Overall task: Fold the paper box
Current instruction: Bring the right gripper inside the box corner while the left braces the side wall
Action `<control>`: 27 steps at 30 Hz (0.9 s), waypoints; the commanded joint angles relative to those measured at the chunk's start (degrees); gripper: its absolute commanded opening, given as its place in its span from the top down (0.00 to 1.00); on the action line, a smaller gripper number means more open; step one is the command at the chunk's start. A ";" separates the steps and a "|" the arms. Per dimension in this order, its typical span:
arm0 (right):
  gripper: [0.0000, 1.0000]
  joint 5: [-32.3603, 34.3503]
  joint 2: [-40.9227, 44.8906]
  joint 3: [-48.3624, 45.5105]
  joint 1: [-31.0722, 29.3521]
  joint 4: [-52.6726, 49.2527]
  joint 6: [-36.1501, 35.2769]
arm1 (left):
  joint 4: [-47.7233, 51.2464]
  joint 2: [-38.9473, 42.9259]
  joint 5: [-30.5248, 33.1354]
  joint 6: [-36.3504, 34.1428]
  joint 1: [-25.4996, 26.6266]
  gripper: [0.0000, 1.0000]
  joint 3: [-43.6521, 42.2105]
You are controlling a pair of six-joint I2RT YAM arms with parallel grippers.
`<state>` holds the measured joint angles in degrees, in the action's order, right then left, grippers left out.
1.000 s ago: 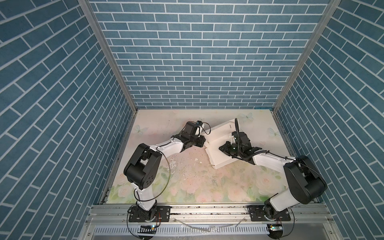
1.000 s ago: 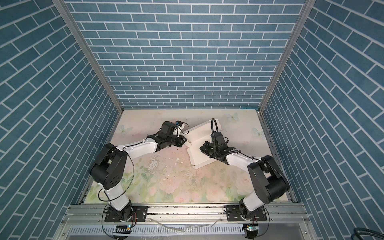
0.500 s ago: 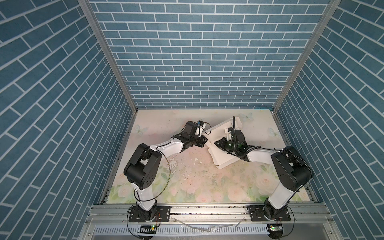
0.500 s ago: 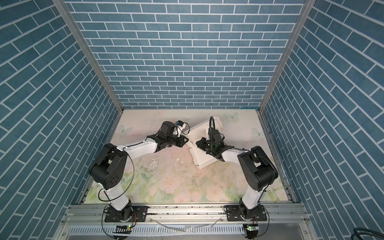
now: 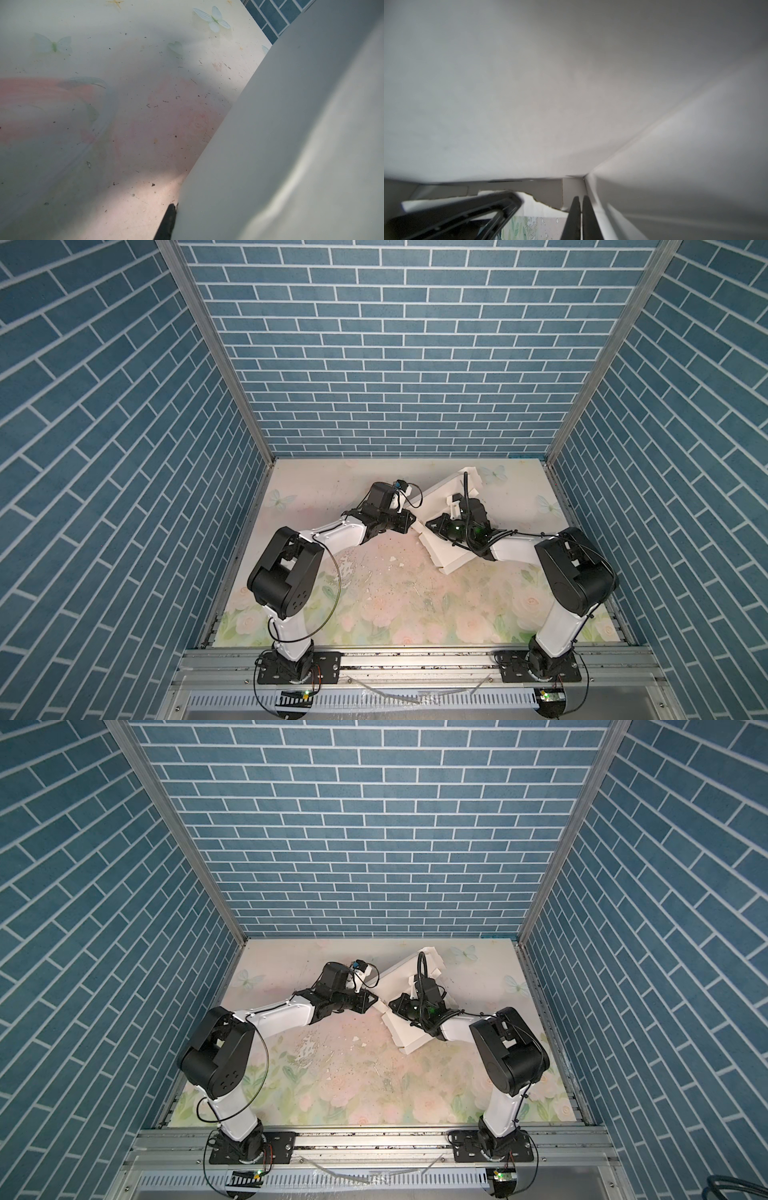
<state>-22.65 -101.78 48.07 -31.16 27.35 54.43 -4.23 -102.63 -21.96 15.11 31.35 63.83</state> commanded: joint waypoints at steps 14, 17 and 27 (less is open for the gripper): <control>0.93 -2.07 -3.35 2.38 -2.42 6.32 1.74 | -0.78 1.14 -1.84 -0.17 -0.18 0.75 -0.64; 0.93 -3.46 -3.34 2.20 -2.59 7.43 0.73 | -0.31 1.04 -2.00 -0.71 -0.22 0.75 -0.25; 0.93 -5.65 -2.88 1.39 -2.95 8.77 -1.44 | 2.68 0.64 -2.54 -3.24 -0.18 0.75 1.57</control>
<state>-26.28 -104.27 48.38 -33.54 34.30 54.98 -2.07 -102.63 -23.46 13.15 31.03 63.94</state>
